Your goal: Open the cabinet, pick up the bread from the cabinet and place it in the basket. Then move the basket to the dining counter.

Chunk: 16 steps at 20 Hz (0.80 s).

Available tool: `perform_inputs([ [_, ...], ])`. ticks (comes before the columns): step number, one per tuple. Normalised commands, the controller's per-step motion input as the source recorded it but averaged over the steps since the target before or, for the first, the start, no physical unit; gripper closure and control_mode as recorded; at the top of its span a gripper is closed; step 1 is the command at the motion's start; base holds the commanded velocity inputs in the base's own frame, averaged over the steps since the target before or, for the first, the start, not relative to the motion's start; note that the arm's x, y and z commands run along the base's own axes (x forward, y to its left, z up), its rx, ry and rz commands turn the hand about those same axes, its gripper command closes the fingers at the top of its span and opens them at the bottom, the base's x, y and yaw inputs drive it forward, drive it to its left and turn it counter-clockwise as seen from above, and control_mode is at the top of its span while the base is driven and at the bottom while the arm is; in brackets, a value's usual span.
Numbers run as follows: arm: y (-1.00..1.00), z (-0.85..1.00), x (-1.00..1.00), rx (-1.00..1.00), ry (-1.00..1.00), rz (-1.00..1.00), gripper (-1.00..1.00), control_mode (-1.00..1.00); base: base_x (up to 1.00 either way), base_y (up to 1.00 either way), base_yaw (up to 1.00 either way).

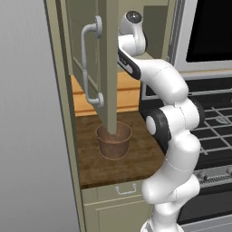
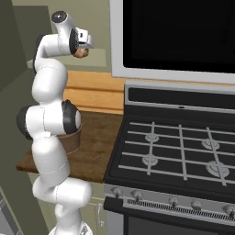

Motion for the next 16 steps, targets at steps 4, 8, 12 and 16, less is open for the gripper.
perform_inputs([
  [4,0.0,-0.19,0.0,0.0,0.0,0.0,-1.0,-1.0,0.0,0.0,0.0],
  [8,0.0,-0.17,0.0,0.0,0.0,0.0,-1.0,-1.0,0.0,0.0,0.0],
  [12,0.0,-0.21,0.03,0.0,-0.02,0.0,-1.0,-1.0,0.0,0.0,0.0],
  [16,0.0,-0.21,0.11,-0.01,-0.01,0.0,-1.0,-1.0,0.0,0.0,0.0],
])
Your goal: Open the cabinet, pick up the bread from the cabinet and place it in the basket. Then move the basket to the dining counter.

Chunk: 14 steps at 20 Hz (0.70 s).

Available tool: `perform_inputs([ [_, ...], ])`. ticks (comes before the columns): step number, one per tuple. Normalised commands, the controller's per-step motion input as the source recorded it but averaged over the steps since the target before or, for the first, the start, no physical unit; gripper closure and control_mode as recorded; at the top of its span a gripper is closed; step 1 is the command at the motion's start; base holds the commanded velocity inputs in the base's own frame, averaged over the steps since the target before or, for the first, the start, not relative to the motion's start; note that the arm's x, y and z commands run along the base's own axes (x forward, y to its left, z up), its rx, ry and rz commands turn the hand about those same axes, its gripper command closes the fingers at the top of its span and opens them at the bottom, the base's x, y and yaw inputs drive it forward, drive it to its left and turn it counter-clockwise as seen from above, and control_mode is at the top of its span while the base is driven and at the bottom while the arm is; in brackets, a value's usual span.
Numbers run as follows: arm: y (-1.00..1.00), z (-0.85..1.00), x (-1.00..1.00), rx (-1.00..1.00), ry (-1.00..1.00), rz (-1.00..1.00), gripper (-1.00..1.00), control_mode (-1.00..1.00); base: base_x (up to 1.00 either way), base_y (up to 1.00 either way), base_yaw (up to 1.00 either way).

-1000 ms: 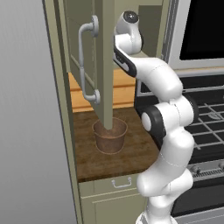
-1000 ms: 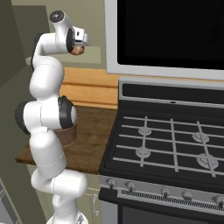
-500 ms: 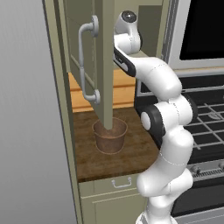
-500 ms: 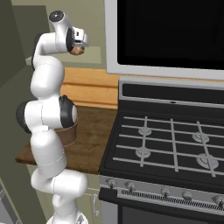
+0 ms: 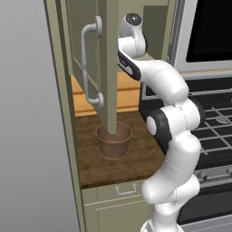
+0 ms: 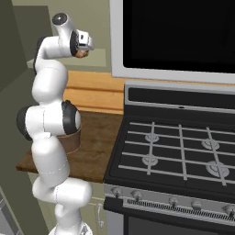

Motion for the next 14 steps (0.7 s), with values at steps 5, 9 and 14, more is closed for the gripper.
perform_inputs([
  [5,0.0,-0.2,0.04,0.0,-0.03,0.0,-1.0,-1.0,0.0,0.0,0.0],
  [9,0.0,-0.15,0.0,0.0,-0.01,0.01,-1.0,-1.0,0.0,0.0,0.0],
  [14,0.0,-0.11,0.0,0.0,0.0,0.01,1.0,-1.0,0.0,0.0,0.0],
])
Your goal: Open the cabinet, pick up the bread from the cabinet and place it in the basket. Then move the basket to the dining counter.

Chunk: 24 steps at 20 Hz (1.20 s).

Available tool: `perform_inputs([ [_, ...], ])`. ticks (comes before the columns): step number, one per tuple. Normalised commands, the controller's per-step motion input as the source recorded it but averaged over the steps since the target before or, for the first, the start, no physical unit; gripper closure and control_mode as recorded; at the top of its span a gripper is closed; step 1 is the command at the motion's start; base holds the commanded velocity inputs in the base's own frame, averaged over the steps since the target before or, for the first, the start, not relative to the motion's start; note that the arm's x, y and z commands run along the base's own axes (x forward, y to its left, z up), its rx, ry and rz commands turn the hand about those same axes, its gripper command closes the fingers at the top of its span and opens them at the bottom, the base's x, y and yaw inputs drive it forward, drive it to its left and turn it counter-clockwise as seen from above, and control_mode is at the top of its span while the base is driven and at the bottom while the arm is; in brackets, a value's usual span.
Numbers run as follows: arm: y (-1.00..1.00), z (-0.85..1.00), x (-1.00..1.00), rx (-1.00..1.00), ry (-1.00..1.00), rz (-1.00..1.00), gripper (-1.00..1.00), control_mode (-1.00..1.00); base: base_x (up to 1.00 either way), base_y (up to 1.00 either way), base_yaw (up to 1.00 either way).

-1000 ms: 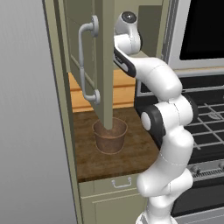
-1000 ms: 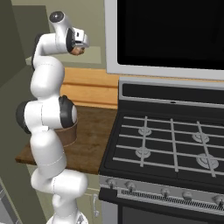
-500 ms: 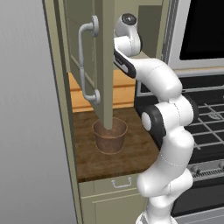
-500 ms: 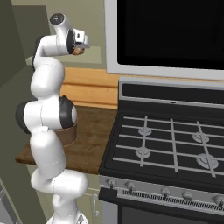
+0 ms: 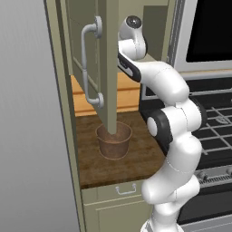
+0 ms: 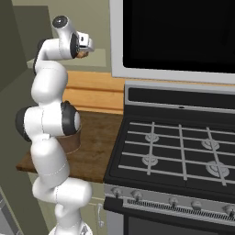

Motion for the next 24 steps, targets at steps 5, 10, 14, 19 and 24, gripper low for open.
perform_inputs([
  [5,0.01,-0.12,0.0,0.0,-0.01,0.0,1.0,-1.0,0.0,0.0,0.0],
  [10,0.01,-0.14,-0.04,0.0,-0.14,0.0,1.0,-1.0,0.0,0.0,0.0],
  [14,0.0,-0.17,-0.27,0.0,-0.2,0.01,1.0,-1.0,0.0,0.0,0.0],
  [19,0.0,-0.01,-0.46,0.0,-0.19,0.0,1.0,-1.0,0.0,0.0,0.0],
  [24,0.0,0.1,-0.53,0.0,0.0,-0.03,1.0,-1.0,0.0,0.0,0.0],
])
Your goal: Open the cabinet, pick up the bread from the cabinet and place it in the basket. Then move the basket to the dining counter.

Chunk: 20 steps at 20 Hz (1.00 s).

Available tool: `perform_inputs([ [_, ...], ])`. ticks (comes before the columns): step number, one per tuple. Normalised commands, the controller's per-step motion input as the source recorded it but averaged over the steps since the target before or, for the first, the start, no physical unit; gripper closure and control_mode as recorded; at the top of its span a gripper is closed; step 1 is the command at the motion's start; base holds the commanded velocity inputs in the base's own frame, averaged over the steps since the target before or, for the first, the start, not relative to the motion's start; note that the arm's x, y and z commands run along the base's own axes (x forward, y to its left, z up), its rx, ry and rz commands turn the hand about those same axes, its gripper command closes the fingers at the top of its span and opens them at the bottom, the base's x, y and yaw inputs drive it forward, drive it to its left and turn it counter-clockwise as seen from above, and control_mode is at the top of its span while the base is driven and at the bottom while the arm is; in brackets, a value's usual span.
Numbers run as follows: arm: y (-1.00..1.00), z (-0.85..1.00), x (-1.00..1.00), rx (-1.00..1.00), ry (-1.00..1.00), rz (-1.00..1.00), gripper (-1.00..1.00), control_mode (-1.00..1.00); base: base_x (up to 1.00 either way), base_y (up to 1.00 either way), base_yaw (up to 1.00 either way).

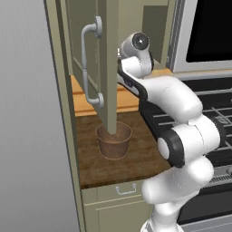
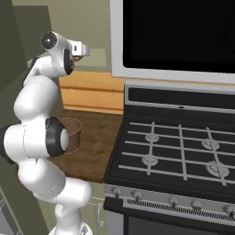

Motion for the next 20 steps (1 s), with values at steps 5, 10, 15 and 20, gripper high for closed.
perform_inputs([
  [5,-0.01,0.46,-1.0,0.12,0.0,0.0,1.0,-1.0,0.0,0.0,0.0],
  [10,-0.12,0.42,-1.0,0.22,0.06,0.0,1.0,-1.0,0.0,0.0,0.0],
  [15,-0.22,0.1,-1.0,0.11,0.1,0.01,1.0,-1.0,0.0,0.0,0.0],
  [20,-0.18,-0.04,-1.0,0.0,0.19,0.06,1.0,-1.0,0.0,0.0,0.0],
])
